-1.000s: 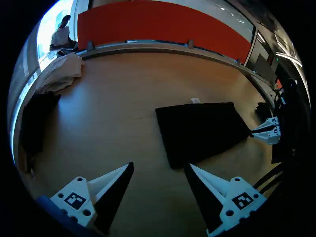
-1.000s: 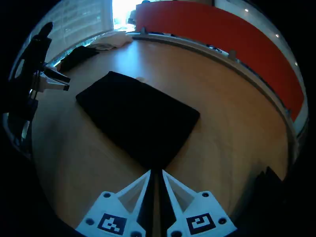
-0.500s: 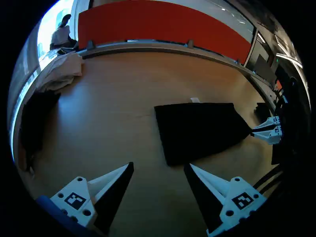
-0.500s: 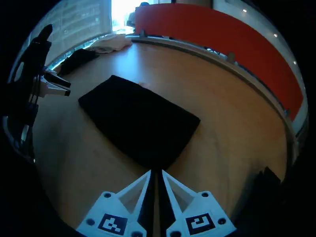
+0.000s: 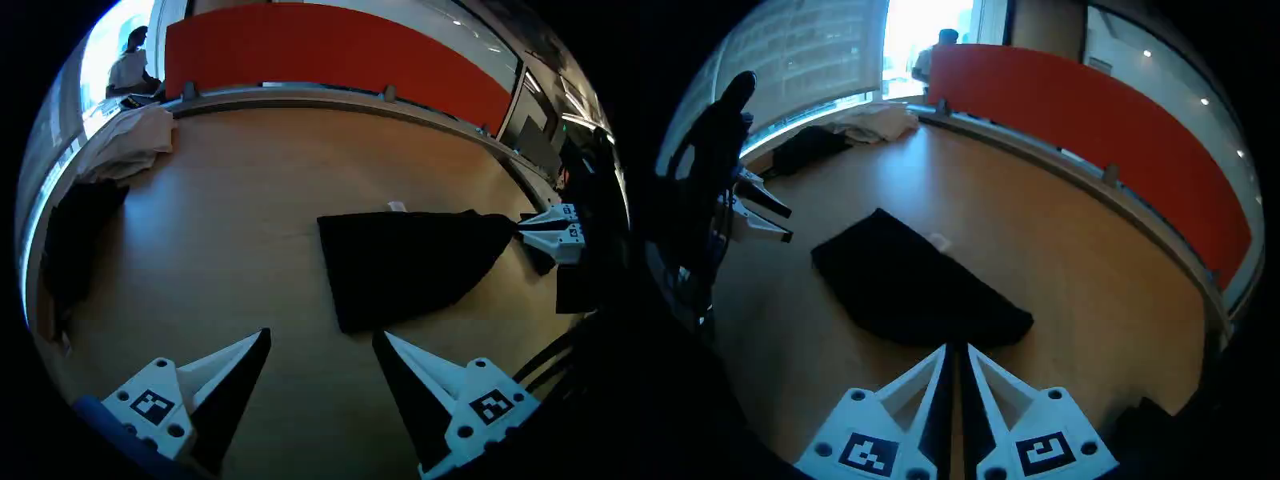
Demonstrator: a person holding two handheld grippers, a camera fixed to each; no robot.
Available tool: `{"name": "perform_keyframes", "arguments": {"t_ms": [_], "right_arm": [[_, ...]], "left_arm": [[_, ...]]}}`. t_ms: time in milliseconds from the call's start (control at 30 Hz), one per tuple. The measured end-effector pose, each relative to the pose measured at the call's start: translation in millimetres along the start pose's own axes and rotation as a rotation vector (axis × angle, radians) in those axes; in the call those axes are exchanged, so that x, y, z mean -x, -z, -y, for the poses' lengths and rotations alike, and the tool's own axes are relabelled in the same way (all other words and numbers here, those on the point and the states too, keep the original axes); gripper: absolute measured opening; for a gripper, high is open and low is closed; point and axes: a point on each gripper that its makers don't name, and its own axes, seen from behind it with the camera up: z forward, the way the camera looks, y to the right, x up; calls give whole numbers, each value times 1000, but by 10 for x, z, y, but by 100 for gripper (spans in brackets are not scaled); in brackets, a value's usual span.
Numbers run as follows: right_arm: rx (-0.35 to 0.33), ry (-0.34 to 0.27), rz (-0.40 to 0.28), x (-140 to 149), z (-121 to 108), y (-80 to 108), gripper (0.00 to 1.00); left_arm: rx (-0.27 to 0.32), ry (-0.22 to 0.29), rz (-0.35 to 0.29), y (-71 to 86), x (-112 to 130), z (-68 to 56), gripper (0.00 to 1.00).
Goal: Fold towel
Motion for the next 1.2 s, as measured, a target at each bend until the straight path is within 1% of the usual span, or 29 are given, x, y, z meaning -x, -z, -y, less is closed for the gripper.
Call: {"name": "perform_keyframes", "arguments": {"t_ms": [267, 467, 667, 867, 1067, 1200], "right_arm": [[-9, 81, -61, -487, 49, 11, 4], [-26, 120, -69, -627, 106, -21, 4], [-56, 157, -72, -739, 206, -80, 4], [-103, 218, -72, -899, 405, -191, 4], [-167, 290, -65, -1057, 693, -326, 4], [-211, 342, -40, -1098, 909, -463, 4]], "left_arm": [[-4, 15, -11, 25, -30, -21, 94], [-2, 20, -15, 41, -44, -56, 94], [-3, 33, -28, 114, -94, -63, 94], [-13, 66, -50, 232, -158, -23, 94], [-27, 99, -74, 342, -166, 50, 94], [-40, 111, -83, 408, -124, 114, 94]]}}
